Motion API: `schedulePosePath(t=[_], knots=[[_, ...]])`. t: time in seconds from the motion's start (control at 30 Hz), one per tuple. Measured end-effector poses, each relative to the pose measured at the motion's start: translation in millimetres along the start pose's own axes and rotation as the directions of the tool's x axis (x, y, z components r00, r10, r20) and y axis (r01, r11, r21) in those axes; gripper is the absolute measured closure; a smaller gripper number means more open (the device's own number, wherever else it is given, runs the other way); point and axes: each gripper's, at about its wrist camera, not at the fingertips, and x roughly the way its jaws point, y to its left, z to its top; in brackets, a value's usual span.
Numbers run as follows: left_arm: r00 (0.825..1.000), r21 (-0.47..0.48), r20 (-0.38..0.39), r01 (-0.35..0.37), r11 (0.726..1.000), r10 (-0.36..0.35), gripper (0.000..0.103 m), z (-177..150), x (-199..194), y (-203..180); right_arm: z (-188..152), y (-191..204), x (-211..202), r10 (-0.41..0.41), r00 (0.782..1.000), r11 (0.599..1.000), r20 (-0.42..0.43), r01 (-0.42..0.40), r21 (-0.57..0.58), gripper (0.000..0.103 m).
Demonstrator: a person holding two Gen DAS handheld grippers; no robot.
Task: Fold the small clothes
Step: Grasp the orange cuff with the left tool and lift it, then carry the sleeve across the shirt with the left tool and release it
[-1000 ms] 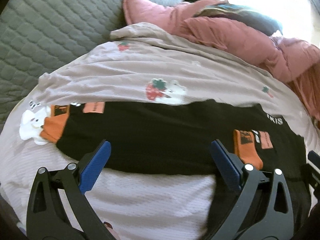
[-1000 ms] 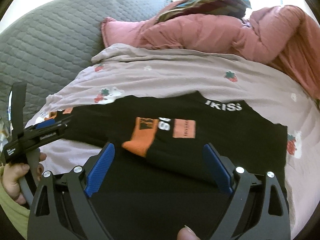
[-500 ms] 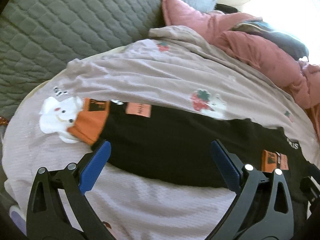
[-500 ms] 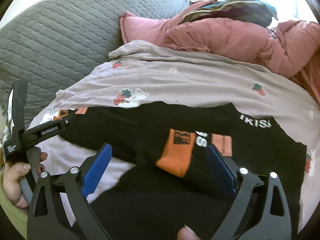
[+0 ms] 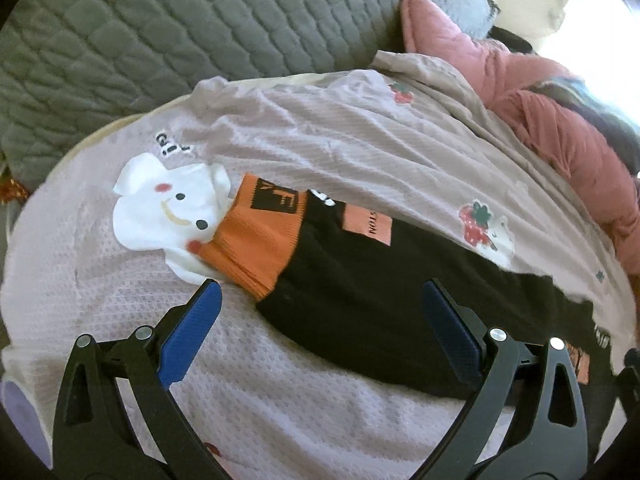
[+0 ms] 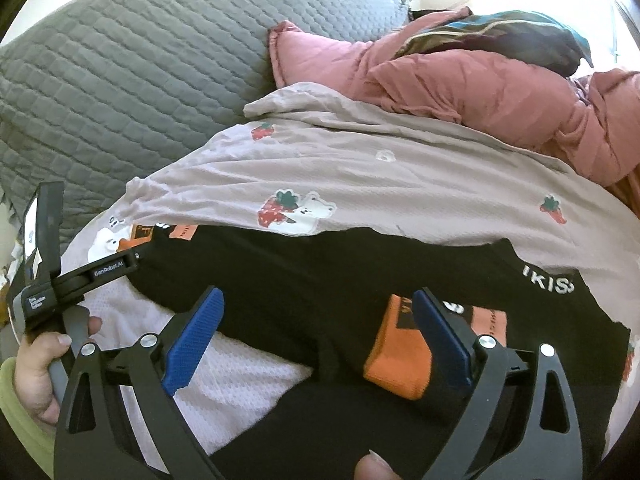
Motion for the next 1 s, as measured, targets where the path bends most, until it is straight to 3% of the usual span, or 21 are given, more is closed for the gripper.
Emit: schedulePosePath(t=[0.17,0.27,0.33,0.37,0.47,0.5,0.7,1.0], knots=[[1.000,-0.059,-0.016,0.013,0.998,-0.014,0.012,3,13,11,3,9,13,0.006,1.000,1.000,-0.007,-0.006,-0.016,0.009],[0.999,-0.091,-0.035,0.026,0.995,-0.029,0.031,5,23,15,2,9,17,0.016,1.000,1.000,-0.009,-0.016,-0.009,0.009],[0.999,-0.116,-0.045,0.012,0.993,-0.017,0.049,8,31,20,1,8,19,0.019,1.000,1.000,-0.012,-0.019,-0.006,0.009],[0.999,-0.124,-0.044,0.011,0.992,-0.017,0.052,9,34,21,0,7,21,0.017,1.000,1.000,-0.015,-0.017,-0.003,0.009],[0.999,-0.136,-0.033,0.032,0.990,-0.037,0.081,10,38,23,-4,2,24,0.018,1.000,1.000,-0.024,-0.018,0.015,0.009],[0.998,-0.137,-0.023,0.055,0.989,-0.059,0.086,9,35,23,-6,0,24,0.017,1.000,1.000,-0.026,-0.017,0.020,0.009],[0.977,-0.046,0.107,0.191,0.981,-0.185,0.090,9,-8,4,-16,-21,13,0.001,1.000,0.997,-0.024,0.001,0.072,0.009],[0.904,0.113,0.195,0.365,0.924,-0.381,0.091,-13,-64,-53,-49,-96,-42,-0.111,0.994,0.974,-0.002,0.109,0.200,0.009]])
